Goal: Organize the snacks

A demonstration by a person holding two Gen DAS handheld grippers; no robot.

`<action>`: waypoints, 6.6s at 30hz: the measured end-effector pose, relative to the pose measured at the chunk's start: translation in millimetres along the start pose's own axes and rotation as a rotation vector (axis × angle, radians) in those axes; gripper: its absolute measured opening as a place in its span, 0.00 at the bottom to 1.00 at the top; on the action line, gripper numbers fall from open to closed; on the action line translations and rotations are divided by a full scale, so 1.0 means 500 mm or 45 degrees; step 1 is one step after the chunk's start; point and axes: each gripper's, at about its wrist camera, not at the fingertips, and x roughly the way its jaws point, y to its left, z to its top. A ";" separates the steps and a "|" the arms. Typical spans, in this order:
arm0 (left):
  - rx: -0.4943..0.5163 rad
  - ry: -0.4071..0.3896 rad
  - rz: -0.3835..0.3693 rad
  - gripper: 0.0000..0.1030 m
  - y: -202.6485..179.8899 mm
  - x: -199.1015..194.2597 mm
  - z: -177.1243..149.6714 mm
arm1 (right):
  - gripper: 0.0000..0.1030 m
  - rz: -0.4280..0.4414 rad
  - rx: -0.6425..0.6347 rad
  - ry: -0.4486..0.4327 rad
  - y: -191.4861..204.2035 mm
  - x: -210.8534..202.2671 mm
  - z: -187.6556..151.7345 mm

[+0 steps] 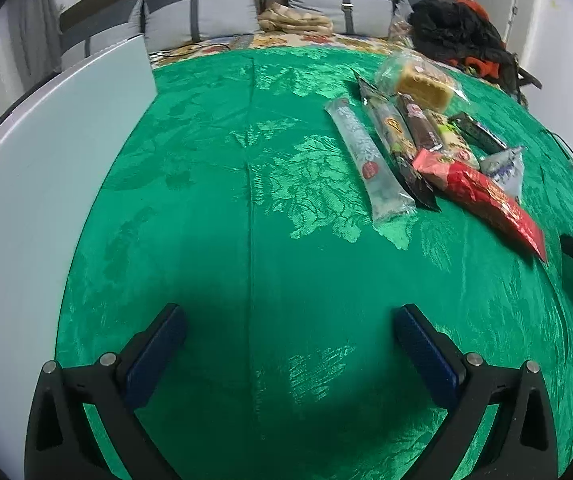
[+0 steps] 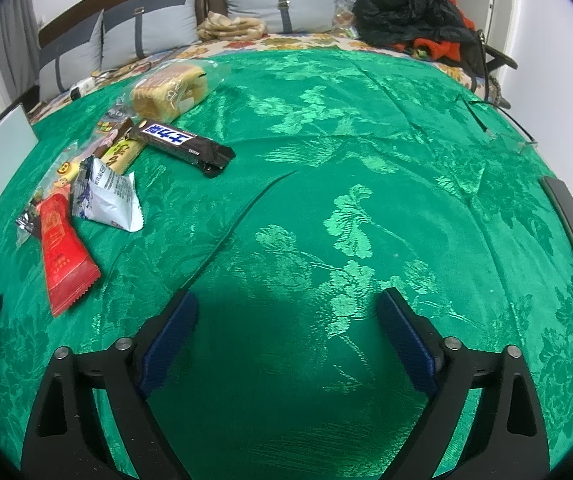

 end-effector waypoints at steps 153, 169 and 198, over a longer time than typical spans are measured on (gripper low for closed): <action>-0.016 -0.027 0.010 1.00 -0.034 0.020 0.032 | 0.88 -0.100 0.083 -0.003 -0.026 0.032 0.050; -0.015 -0.028 0.010 1.00 -0.034 0.020 0.031 | 0.88 -0.100 0.083 -0.003 -0.026 0.033 0.050; -0.015 -0.029 0.011 1.00 -0.035 0.021 0.032 | 0.88 -0.099 0.084 -0.003 -0.026 0.033 0.049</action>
